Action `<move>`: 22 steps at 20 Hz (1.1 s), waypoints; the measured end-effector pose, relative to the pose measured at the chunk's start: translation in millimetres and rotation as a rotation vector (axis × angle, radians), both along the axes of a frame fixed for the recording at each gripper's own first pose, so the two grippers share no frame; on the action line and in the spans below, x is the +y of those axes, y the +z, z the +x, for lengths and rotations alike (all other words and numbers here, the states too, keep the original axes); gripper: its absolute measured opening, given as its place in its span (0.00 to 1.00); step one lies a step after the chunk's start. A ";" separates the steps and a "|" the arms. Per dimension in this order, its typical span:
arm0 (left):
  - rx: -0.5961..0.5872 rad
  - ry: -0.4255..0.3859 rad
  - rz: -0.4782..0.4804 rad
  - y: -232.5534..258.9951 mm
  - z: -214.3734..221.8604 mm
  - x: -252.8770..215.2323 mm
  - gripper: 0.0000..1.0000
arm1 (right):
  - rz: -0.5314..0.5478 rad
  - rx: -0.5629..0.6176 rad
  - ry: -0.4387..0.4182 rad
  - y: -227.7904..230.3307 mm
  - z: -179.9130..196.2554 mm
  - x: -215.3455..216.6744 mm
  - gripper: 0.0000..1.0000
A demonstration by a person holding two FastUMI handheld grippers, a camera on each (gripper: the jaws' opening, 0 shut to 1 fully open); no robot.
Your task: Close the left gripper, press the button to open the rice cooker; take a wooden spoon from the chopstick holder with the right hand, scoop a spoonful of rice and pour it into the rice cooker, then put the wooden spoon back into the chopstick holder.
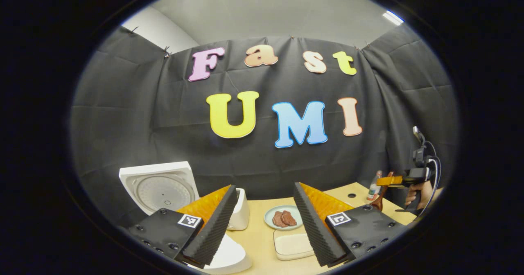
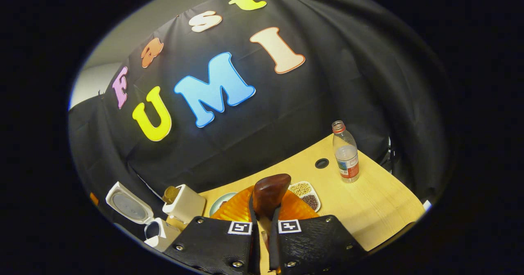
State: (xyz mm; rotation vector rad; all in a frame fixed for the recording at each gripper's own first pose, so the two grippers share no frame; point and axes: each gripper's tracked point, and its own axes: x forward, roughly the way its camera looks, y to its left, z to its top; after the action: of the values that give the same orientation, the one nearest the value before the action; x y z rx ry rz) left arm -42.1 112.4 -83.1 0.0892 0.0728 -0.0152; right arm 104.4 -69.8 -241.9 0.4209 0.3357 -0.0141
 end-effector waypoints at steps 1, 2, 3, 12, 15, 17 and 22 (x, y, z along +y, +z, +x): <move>0.006 0.003 -0.002 -0.9 0.4 0.5 0.99 | -0.012 0.010 0.000 -9.4 2.6 2.2 0.09; 0.009 0.007 -0.003 -1.3 0.1 1.0 0.99 | -0.026 0.021 -0.001 -19.2 6.2 4.5 0.09; 0.011 0.012 -0.004 -1.8 0.0 1.4 0.99 | -0.042 0.036 -0.003 -30.8 9.0 6.0 0.09; 0.013 0.080 -0.008 -2.8 4.5 5.3 0.92 | -0.169 0.064 0.014 -90.5 7.8 20.5 0.09; 0.003 0.091 -0.016 -1.3 5.5 5.7 0.92 | -0.189 0.102 0.048 -104.6 -3.8 23.0 0.16; -0.005 0.088 -0.019 -2.4 5.6 5.3 0.92 | -0.228 0.125 0.045 -107.7 -13.8 14.8 0.29; -0.028 0.065 -0.022 3.7 6.0 3.8 0.92 | -0.353 0.068 -0.036 -59.6 -44.5 -12.4 1.00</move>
State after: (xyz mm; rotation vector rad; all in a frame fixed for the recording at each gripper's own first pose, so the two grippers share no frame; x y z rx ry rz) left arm -36.2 116.2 -79.4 0.0651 0.0478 0.0507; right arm 59.9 -82.3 -301.5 0.0770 0.3842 -0.1209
